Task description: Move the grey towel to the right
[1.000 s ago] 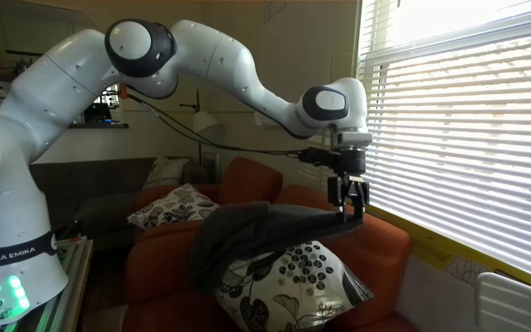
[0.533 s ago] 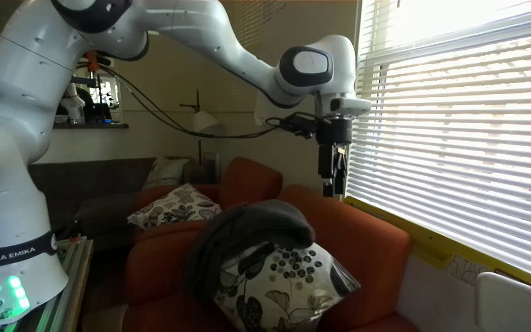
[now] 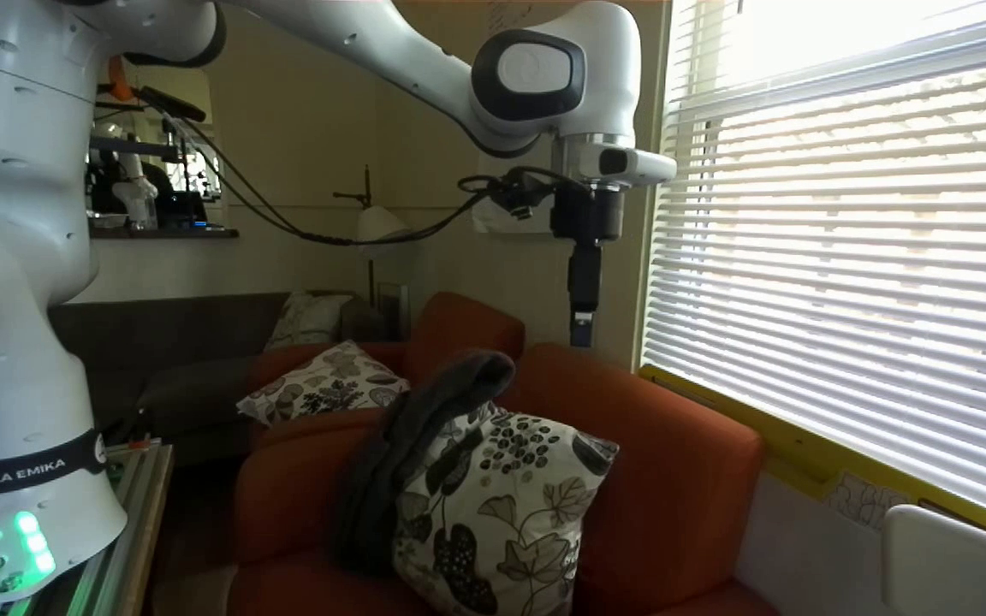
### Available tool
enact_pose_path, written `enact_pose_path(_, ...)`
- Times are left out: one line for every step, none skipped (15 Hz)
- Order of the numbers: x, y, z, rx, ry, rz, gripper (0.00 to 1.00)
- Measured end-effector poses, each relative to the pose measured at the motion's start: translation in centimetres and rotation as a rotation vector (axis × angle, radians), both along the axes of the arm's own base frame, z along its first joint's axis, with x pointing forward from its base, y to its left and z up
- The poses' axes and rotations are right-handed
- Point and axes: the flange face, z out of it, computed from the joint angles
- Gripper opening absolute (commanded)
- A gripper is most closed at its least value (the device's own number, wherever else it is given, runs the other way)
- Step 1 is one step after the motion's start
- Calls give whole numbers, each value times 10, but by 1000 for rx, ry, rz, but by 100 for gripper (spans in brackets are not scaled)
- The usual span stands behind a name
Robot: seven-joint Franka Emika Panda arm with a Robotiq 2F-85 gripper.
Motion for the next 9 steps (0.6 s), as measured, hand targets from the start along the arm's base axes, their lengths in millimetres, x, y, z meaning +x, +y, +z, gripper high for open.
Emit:
enact_pose_path(-3,7,0,20,-1,47,100)
enact_pose_path(-6,15,1,39,-2,98,100)
enact_pose_path(-9,23,1,56,-5,148,100)
enact_pose_path(-11,30,0,71,-8,198,100)
enact_pose_path(-13,36,0,85,-17,247,100)
enact_pose_path(-16,40,-1,100,-28,296,100)
enact_pose_path(-17,41,-1,102,-29,304,100)
enact_pose_path(-17,41,-1,102,-29,302,100)
enact_pose_path(-17,41,-2,102,-28,302,100)
